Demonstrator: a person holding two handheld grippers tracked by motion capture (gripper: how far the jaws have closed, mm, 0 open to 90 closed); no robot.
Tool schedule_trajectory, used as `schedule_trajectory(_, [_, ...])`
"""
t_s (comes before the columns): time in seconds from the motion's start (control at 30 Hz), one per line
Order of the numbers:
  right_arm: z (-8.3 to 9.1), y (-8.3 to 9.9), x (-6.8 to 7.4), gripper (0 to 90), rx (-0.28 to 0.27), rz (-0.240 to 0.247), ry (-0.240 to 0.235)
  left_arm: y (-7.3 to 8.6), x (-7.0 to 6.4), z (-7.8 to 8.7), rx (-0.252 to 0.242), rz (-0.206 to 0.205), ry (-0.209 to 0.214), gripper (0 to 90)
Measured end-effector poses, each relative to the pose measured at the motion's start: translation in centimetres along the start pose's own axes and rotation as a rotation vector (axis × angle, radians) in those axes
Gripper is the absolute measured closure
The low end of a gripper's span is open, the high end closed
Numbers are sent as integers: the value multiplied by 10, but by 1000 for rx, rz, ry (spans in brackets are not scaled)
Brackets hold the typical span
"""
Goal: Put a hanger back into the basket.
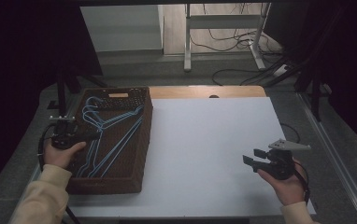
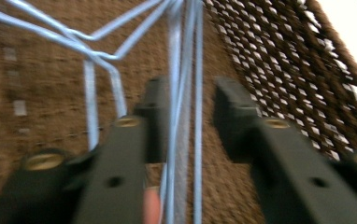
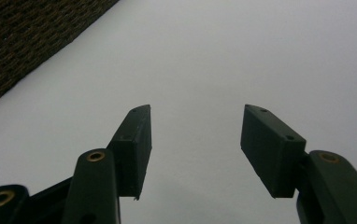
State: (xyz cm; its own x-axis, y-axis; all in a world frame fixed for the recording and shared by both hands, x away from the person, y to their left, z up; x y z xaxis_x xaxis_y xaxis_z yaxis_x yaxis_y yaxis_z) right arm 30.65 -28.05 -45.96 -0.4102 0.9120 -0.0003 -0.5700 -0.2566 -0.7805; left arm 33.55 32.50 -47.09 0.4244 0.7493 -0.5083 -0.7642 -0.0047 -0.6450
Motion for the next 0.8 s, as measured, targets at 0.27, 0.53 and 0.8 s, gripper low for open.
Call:
schedule_trajectory(0.27, [-1, 0, 3, 433, 4, 8, -4, -1, -33, 5, -22, -118, 75, 391])
schedule_trajectory(0.53, [-4, 2, 5, 382, 12, 30, -34, 11, -77, -3, -10, -211, 204, 284])
schedule_trajectory(0.8, [-6, 2, 9, 304, 13, 66, -74, 27, -112, -14, 8, -309, 231, 261])
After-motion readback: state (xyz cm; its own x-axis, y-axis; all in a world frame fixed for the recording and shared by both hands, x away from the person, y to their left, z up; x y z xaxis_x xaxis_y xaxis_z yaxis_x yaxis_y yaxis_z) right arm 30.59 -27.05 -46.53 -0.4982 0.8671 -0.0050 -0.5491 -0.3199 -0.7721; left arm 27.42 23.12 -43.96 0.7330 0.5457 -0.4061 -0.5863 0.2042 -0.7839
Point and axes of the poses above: each handheld gripper's, and its own axes: z roughly backward along the jaws, y roughly out of its underside, x roughly to its left, the point moved 3 cm from there along -z, roughly forward along the jaws, and after that the axes turned 13 degrees about y, right-handed, at the moved point
